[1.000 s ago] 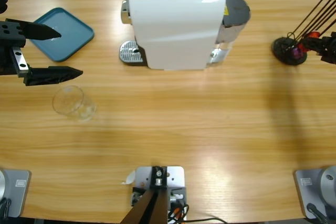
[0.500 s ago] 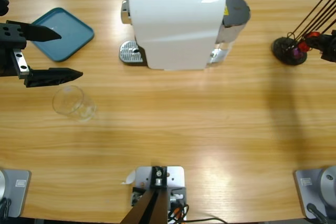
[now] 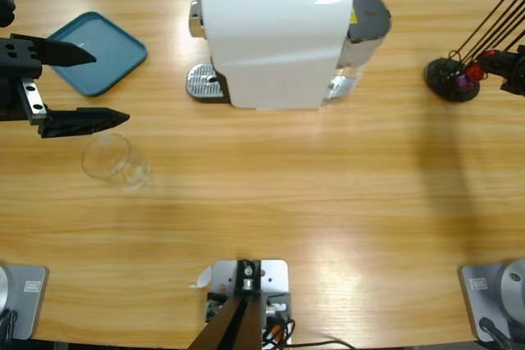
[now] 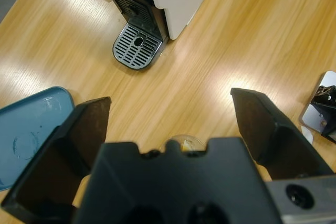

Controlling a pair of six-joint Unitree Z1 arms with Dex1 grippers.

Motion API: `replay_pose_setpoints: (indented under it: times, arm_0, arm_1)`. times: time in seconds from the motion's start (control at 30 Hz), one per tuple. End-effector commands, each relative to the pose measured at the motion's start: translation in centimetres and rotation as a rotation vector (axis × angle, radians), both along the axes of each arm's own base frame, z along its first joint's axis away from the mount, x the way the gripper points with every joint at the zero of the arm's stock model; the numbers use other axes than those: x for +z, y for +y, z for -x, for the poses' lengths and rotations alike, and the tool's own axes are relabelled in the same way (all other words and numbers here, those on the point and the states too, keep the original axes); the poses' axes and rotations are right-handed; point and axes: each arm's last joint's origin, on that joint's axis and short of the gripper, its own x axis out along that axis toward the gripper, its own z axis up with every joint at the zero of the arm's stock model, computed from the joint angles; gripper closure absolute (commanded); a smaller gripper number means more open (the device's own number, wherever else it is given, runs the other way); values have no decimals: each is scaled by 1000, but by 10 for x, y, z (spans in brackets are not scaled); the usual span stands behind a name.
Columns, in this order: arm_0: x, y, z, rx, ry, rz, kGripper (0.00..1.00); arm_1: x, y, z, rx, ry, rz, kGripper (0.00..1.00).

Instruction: Pour coffee

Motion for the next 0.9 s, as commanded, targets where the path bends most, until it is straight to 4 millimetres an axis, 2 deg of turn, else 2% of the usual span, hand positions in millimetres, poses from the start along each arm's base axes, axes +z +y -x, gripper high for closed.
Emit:
replay_pose_setpoints:
  times: [0.03,0.4,0.6,0.77,0.9]
  arm_0:
    - [-11,7,5,12,29,-24,13]
    - [-15,8,6,12,36,-30,13]
    - [-16,7,6,12,36,-31,13]
    - [-17,8,6,10,35,-28,13]
    - [-18,9,8,10,36,-29,13]
  arm_1:
    - [-12,-3,2,-8,48,8,991]
    - [-9,-4,2,-14,38,15,1000]
    - [5,-6,11,-27,16,26,1000]
    - [21,-5,9,-12,-12,41,1000]
    - [24,-5,8,-8,-18,43,1000]
